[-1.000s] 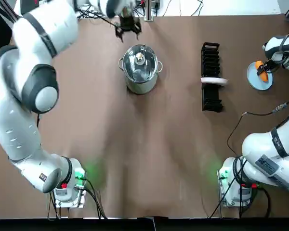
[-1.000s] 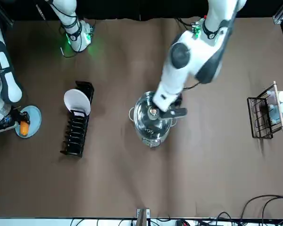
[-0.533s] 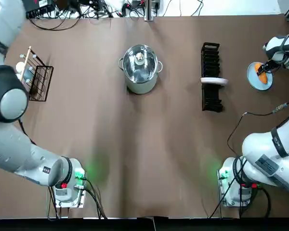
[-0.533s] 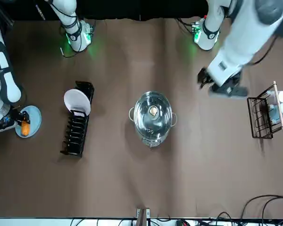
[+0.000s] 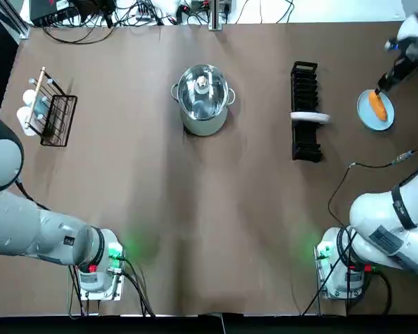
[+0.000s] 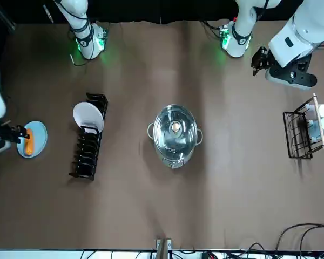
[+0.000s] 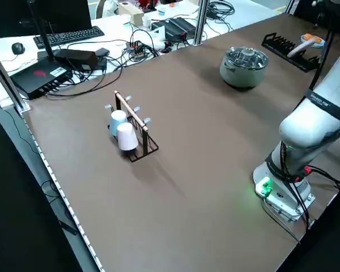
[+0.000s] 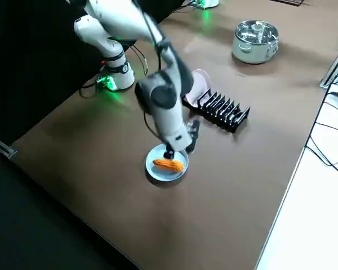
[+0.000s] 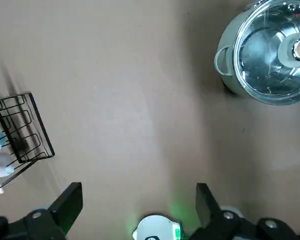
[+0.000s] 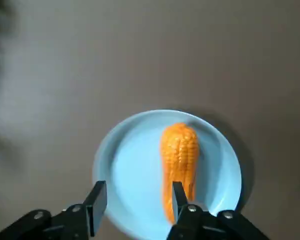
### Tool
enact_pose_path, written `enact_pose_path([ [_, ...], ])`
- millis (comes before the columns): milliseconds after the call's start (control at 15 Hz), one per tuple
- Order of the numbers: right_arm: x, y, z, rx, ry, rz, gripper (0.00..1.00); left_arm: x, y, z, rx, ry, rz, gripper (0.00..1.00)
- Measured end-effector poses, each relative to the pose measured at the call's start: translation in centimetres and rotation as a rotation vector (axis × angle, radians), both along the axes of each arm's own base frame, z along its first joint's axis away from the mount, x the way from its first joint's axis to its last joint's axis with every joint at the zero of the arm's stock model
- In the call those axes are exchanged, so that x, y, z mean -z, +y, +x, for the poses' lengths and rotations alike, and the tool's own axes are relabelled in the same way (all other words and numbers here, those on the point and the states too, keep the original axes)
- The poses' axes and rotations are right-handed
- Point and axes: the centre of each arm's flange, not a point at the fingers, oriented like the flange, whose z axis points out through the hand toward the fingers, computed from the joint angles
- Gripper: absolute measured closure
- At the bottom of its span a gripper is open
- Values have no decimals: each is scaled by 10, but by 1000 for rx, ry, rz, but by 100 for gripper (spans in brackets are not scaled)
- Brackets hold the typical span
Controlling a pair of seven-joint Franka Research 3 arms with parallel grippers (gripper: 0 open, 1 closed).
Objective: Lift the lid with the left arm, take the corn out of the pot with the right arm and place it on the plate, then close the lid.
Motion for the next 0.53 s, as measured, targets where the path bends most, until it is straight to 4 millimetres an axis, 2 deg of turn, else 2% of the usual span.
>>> enact_pose_path([
  [67, -27, 15, 9, 17, 23, 6, 39, 0, 0, 0, -1, 2, 1, 0],
  [200, -70, 57, 31, 73, 58, 0, 38, 2, 2, -1, -15, 14, 5, 0],
  [333, -96, 109, 51, 132, 85, -17, 38, 2, 4, -1, -66, 12, 11, 0],
  [467, -112, 158, 66, 197, 101, -39, 37, 1, 8, 1, -105, 2, 10, 0],
  [533, -121, 182, 71, 226, 102, -50, 33, 0, 14, 4, -128, -5, -4, 0],
])
